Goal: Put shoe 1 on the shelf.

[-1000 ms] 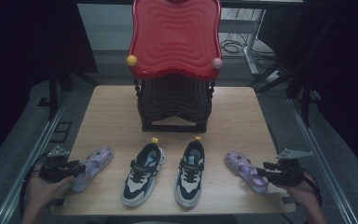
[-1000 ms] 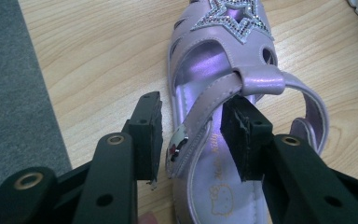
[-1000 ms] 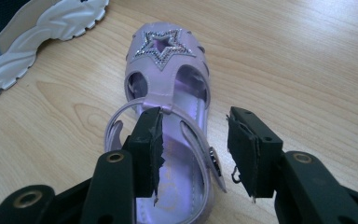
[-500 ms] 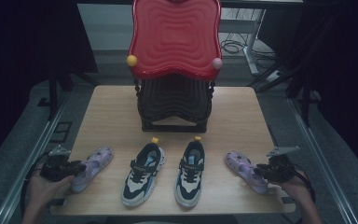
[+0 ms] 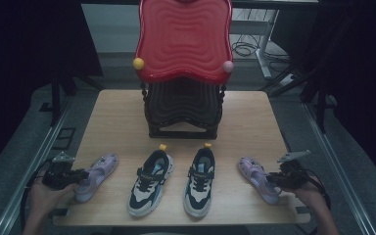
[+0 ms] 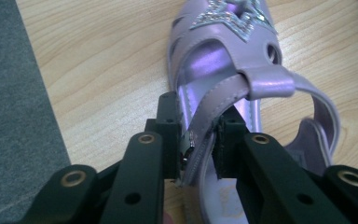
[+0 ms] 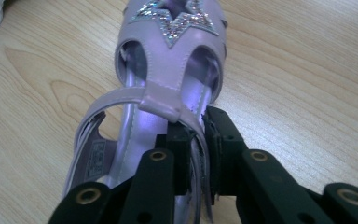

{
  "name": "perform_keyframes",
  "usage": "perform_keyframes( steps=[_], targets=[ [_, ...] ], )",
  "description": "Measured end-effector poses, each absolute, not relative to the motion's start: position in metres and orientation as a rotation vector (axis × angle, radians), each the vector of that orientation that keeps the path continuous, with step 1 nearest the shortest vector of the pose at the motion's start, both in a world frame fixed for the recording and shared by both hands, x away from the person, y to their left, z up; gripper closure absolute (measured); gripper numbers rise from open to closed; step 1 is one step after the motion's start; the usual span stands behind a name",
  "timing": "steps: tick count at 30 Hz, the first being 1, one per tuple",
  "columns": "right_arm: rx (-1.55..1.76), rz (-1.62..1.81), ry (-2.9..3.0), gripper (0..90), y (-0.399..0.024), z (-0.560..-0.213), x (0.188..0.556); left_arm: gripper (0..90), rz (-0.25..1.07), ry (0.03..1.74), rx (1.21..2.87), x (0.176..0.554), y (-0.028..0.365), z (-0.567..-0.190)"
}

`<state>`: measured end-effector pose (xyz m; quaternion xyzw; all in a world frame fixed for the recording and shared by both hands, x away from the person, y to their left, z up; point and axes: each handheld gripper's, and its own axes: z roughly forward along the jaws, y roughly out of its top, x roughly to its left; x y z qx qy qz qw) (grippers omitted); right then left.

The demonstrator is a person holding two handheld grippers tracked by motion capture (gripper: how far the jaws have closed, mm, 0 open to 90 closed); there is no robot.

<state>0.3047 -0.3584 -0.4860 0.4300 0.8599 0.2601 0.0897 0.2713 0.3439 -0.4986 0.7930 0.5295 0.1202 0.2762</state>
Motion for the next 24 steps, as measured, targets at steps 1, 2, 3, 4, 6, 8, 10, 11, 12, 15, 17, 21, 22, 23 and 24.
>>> perform_keyframes(
  steps=[1, 2, 3, 4, 6, 8, 10, 11, 12, 15, 17, 21, 22, 23, 24],
  targets=[
    [1.28, 0.777, 2.558, 82.8, -0.358, -0.486, 0.305, 77.9, 0.318, 1.421, 2.127, 0.271, 0.344, -0.499],
    [1.28, 0.782, 2.557, 83.4, -0.358, -0.486, 0.304, 78.9, 0.315, 1.419, 2.125, 0.27, 0.344, -0.499],
    [1.282, 0.788, 2.555, 83.6, -0.358, -0.486, 0.304, 79.7, 0.311, 1.417, 2.121, 0.27, 0.343, -0.499],
    [1.285, 0.799, 2.552, 83.8, -0.358, -0.486, 0.304, 80.4, 0.306, 1.414, 2.117, 0.269, 0.343, -0.498],
    [1.288, 0.821, 2.544, 84.1, -0.359, -0.486, 0.304, 81.0, 0.309, 1.411, 2.11, 0.269, 0.342, -0.498],
    [1.29, 0.848, 2.533, 84.5, -0.36, -0.486, 0.303, 81.0, 0.308, 1.407, 2.106, 0.269, 0.342, -0.496],
    [1.293, 0.866, 2.521, 84.6, -0.361, -0.485, 0.303, 81.2, 0.301, 1.402, 2.095, 0.269, 0.343, -0.494],
    [1.293, 0.866, 2.521, 84.6, -0.361, -0.485, 0.303, 81.4, 0.301, 1.402, 2.095, 0.269, 0.343, -0.494],
    [1.295, 0.888, 2.512, 84.7, -0.361, -0.485, 0.302, 81.5, 0.292, 1.394, 2.081, 0.268, 0.344, -0.492],
    [1.299, 0.911, 2.497, 84.9, -0.361, -0.484, 0.302, 81.8, 0.29, 1.387, 2.069, 0.266, 0.346, -0.489],
    [1.301, 0.919, 2.484, 84.9, -0.362, -0.483, 0.302, 81.8, 0.293, 1.386, 2.064, 0.265, 0.347, -0.487],
    [1.307, 0.958, 2.456, 84.9, -0.364, -0.48, 0.301, 81.9, 0.283, 1.377, 2.043, 0.264, 0.349, -0.485],
    [1.307, 0.964, 2.452, 84.9, -0.365, -0.479, 0.301, 81.9, 0.283, 1.376, 2.039, 0.264, 0.35, -0.484],
    [1.307, 0.964, 2.452, 84.9, -0.365, -0.479, 0.301, 81.9, 0.283, 1.376, 2.039, 0.264, 0.35, -0.484],
    [1.31, 0.974, 2.444, 84.9, -0.366, -0.477, 0.299, 81.9, 0.279, 1.371, 2.033, 0.264, 0.35, -0.483]
  ],
)
